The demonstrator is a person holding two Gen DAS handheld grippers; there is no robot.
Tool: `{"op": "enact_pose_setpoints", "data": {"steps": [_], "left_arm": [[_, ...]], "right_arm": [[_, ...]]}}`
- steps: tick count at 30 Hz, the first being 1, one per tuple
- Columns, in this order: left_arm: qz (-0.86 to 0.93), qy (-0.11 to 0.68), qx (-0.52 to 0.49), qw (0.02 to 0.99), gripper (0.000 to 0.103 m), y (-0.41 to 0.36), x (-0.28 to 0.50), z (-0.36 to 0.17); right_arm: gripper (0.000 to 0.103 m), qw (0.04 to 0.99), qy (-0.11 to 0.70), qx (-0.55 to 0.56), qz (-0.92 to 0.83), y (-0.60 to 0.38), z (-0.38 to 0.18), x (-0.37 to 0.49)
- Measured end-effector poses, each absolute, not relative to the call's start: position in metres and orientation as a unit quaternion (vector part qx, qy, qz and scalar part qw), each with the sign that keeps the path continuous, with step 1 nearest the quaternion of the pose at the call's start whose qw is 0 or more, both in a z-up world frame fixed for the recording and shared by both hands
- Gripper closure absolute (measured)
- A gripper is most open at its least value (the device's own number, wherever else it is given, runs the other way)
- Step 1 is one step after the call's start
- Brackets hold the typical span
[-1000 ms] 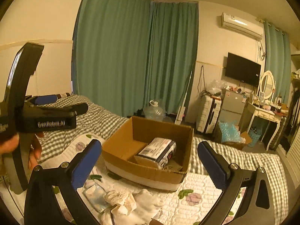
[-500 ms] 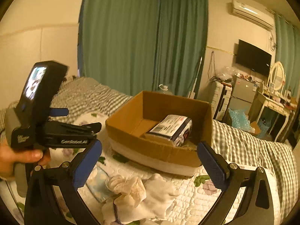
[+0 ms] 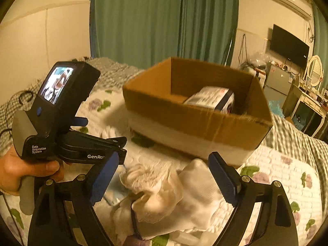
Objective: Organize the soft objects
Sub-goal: 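Move the left tool to the bunny-shaped sock bundle while the right tool reaches the lace sock, then close the left tool on the bunny sock bundle while the right tool grasps the lace sock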
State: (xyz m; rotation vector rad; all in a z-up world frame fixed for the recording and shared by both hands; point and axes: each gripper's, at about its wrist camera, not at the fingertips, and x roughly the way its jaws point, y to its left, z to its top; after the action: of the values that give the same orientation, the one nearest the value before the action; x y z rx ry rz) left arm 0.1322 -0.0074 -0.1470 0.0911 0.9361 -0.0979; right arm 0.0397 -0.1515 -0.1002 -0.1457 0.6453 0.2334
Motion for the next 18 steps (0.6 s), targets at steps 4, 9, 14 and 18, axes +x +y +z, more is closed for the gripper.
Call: {"op": "enact_pose_setpoints", "data": {"steps": [4,9,14,18], "left_arm": [[-0.054,0.455,0.064,0.886,0.001,-0.015,0.127,-0.163],[-0.064,0.480,0.053,0.873,0.001,-0.014,0.126,-0.172],[-0.080,0.476,0.056,0.874,0.041,-0.016,0.115,-0.167],[-0.111,0.472,0.063,0.872,0.066,-0.025,0.101,-0.158]], "right_arm": [[0.018,0.930,0.342,-0.075,0.109,-0.151,-0.118,0.042],[0.019,0.927,0.351,-0.074,0.106,-0.152,-0.126,0.039],[0.033,0.925,0.357,-0.071,0.106,-0.153,-0.128,0.037],[0.050,0.922,0.366,-0.055,0.111,-0.155,-0.128,0.032]]}}
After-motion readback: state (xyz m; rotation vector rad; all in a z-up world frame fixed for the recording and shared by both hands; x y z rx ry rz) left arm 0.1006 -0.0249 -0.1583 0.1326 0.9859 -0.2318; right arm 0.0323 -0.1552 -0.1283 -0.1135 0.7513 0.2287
